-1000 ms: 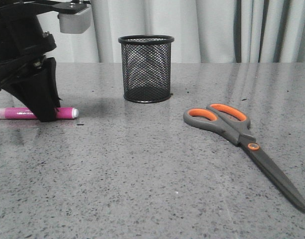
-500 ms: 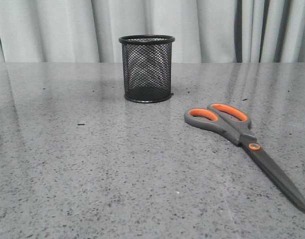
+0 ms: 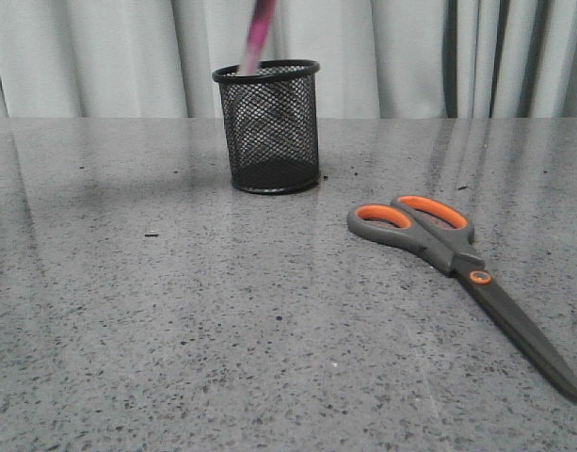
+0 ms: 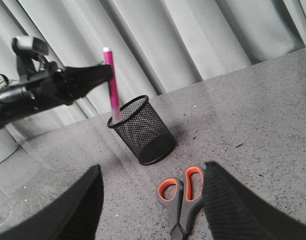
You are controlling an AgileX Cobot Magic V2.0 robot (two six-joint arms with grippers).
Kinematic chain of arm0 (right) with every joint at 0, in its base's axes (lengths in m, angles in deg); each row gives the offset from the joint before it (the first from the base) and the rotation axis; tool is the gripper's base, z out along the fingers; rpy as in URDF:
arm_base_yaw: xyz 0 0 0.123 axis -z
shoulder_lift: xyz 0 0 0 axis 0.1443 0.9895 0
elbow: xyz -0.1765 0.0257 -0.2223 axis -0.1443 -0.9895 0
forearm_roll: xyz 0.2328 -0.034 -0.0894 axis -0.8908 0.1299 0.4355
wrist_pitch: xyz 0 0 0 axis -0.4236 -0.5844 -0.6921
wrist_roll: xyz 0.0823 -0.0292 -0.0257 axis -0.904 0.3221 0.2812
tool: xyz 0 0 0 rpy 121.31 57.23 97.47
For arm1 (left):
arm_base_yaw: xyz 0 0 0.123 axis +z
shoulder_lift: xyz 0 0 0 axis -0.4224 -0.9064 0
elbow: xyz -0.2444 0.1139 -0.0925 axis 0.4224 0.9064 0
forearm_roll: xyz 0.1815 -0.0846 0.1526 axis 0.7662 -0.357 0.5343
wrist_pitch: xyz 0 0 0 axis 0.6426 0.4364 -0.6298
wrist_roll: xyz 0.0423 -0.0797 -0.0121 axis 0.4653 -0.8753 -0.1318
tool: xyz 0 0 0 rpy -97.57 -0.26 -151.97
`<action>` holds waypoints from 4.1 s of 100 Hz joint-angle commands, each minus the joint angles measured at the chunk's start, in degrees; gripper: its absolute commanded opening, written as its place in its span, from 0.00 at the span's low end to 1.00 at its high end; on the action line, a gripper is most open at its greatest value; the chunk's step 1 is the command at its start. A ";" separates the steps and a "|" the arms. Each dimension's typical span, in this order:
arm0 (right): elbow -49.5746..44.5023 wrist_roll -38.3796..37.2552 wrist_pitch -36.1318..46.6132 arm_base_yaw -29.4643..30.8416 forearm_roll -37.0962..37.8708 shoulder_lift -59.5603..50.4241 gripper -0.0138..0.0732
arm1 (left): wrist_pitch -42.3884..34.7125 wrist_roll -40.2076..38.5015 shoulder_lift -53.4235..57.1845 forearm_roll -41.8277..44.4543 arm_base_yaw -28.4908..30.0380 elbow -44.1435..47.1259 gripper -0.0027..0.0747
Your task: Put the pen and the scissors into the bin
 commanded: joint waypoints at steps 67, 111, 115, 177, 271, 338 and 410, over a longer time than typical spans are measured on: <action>7.59 3.75 -3.18 0.07 1.84 2.16 0.61 | 5.58 5.93 6.54 -4.60 1.98 -1.65 0.67; 41.25 26.12 -29.58 0.07 1.97 41.83 0.55 | 4.92 -7.67 34.30 15.97 3.85 -1.44 0.36; 43.44 26.00 -31.15 0.07 1.97 45.14 0.55 | 4.79 -11.31 36.61 19.18 2.77 -1.16 0.36; 59.79 -12.97 -45.11 -18.13 35.77 72.86 0.58 | -5.12 -22.17 59.61 35.38 -9.80 12.77 0.36; 59.59 -25.14 -51.25 -18.50 37.93 90.52 0.34 | -4.52 -24.10 60.84 35.84 -15.59 13.92 0.36; 76.92 -25.32 -37.91 -18.64 43.73 72.73 0.09 | -5.32 -24.10 64.84 43.30 -15.59 13.92 0.36; 61.41 -24.95 28.84 -14.87 54.57 88.92 0.08 | -3.14 -29.88 64.84 43.08 -15.59 13.92 0.36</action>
